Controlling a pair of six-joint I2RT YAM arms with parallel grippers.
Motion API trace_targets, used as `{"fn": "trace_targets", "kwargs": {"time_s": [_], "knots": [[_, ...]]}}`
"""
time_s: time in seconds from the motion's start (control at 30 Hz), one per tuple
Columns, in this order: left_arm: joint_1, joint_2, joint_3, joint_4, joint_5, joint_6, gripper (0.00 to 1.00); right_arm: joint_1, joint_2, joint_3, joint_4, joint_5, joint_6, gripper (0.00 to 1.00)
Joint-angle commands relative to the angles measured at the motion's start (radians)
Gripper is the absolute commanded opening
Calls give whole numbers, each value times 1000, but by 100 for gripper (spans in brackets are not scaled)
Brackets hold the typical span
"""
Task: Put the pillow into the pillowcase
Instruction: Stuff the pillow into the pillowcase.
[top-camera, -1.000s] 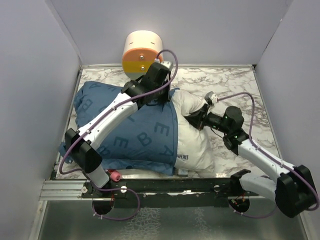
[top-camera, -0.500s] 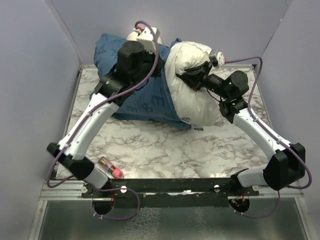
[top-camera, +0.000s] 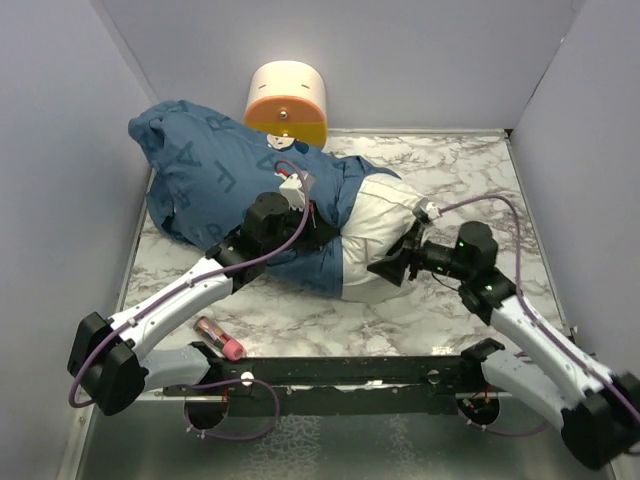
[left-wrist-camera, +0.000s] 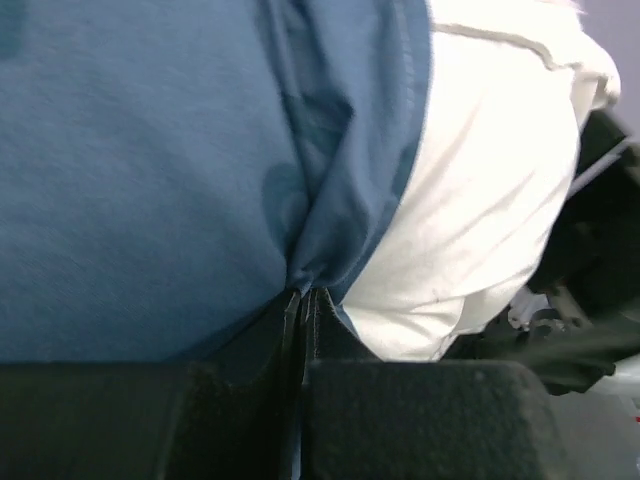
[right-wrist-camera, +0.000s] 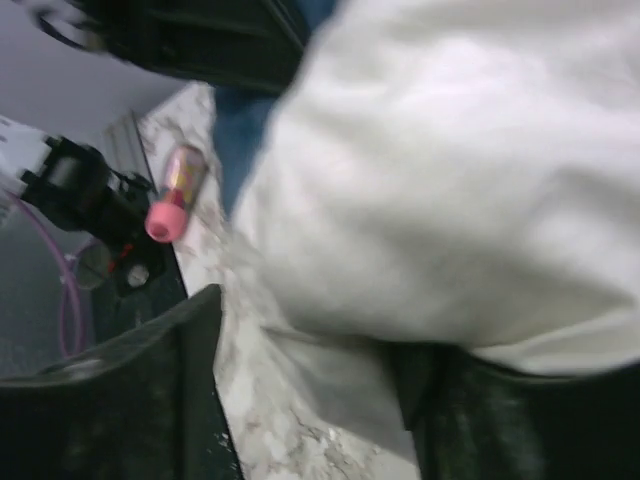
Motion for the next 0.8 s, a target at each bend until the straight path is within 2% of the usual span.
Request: {"fn": "trace_targets", "kwargs": {"time_s": [0.0,0.13,0.27,0.33,0.4,0.57,0.67,0.77], "knots": [[-9,-14,10,25,91,-35,0,7,-301,157,-212,19,-77,75],[-10,-10,21,3,113,-29,0,7,-322,363,-361,114,-138,84],[-9,-45,1,-14,120,-32,0,7,-193,516,-466,349,-184,99],[-9,-68,-10,-26,121,-29,0,3,-109,553,-504,455,-225,100],[-8,-85,-14,-38,119,-24,0,-25,-30,565,-516,449,-246,100],[-9,-118,-13,-57,104,-20,0,-121,72,484,-457,290,-202,100],[-10,-134,-13,-57,96,-24,0,-121,101,421,-441,177,-194,93],[-10,-143,8,-75,96,-16,0,-121,115,340,-390,36,-175,70]]}}
